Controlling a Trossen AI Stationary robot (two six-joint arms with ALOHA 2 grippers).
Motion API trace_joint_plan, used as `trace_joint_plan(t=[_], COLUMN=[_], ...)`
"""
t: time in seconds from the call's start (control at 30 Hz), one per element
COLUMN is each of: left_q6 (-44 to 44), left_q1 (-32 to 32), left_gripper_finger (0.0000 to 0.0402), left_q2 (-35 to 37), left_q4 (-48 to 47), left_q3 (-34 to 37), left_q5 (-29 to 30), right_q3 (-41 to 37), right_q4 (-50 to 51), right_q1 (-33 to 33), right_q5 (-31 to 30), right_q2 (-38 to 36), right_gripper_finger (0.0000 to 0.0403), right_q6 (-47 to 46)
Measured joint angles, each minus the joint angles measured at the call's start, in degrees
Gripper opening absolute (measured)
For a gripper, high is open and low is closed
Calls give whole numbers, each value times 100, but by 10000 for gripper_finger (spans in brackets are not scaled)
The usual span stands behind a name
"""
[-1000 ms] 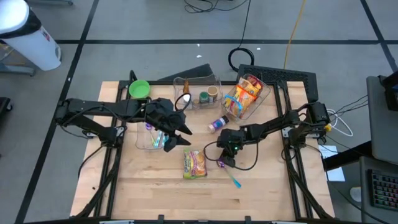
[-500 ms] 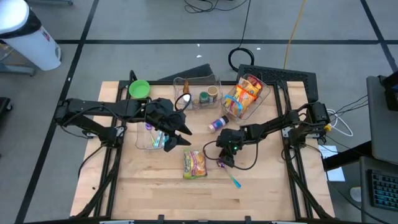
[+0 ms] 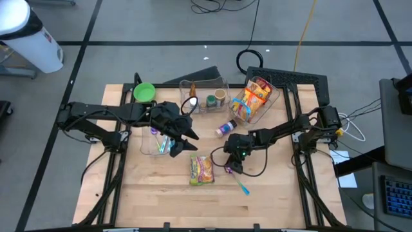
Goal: Pick & Place Food Item
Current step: Put the violet spoon into the left transparent bin
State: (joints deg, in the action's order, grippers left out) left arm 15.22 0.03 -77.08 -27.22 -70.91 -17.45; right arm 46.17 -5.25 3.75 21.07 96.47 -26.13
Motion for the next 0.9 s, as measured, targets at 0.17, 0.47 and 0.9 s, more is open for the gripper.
trace_joint_plan(t=[0.17,0.47,0.9], left_q6=[-2,131,210], left_q1=[0,0,5], left_gripper_finger=[250,251,251], left_q2=[0,-2,-2], left_q4=[4,4,-2], left_q3=[0,0,0], left_q5=[2,4,0], right_q3=[2,11,-7], right_q4=[-18,-96,-7], right_q1=[0,-38,-655], right_q5=[7,23,-559], right_q2=[163,441,-1004], right_gripper_finger=[12,3,0], right_q6=[-93,-432,-398])
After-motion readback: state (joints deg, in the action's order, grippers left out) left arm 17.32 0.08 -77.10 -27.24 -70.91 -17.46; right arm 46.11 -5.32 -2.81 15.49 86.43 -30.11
